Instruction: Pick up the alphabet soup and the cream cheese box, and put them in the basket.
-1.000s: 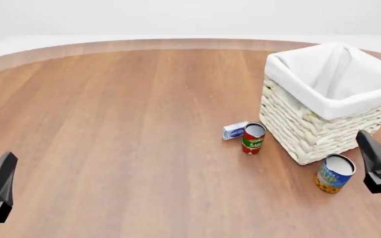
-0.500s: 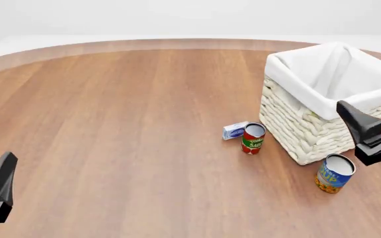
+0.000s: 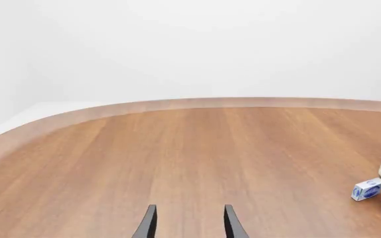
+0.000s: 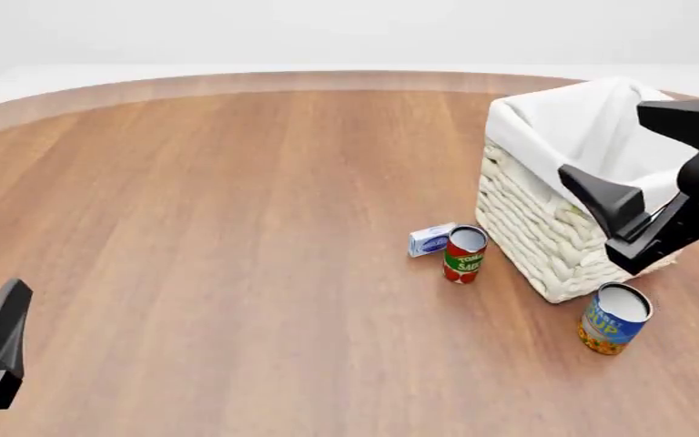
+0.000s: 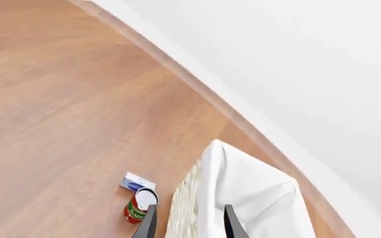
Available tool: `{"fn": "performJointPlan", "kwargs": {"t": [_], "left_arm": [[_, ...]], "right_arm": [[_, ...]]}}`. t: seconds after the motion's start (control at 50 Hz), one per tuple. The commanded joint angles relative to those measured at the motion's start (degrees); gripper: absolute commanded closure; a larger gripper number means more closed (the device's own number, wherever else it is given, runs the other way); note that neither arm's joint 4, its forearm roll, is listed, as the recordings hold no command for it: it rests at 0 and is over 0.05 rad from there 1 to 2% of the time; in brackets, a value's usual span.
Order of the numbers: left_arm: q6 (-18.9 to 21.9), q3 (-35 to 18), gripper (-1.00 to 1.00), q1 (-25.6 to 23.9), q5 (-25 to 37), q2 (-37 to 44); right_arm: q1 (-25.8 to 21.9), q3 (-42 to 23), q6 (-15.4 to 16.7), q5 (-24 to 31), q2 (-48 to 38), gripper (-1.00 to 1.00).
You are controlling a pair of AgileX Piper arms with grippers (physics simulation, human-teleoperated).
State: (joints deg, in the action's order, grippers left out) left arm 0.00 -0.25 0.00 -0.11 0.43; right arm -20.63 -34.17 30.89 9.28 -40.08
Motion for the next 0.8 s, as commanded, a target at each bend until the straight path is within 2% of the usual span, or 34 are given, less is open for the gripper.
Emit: {"fn": "performJointPlan", "kwargs": {"t": [0.02,0.66,0.8], "left_arm": [[0.0,0.0,-1.0,0.0,0.0,0.0],[0.0,0.0,-1.0,0.0,0.0,0.0],[0.0,0.0,-1.0,0.0,0.0,0.0]], "right_arm": [[-3.8,-2.5,3.4,1.0,-3.6,-1.0],[-10.9,-9.5,9.7,7.1,-10.0,-1.0],[-11.5,-7.6,13.1,5.8,-11.5,-1.0]]}}
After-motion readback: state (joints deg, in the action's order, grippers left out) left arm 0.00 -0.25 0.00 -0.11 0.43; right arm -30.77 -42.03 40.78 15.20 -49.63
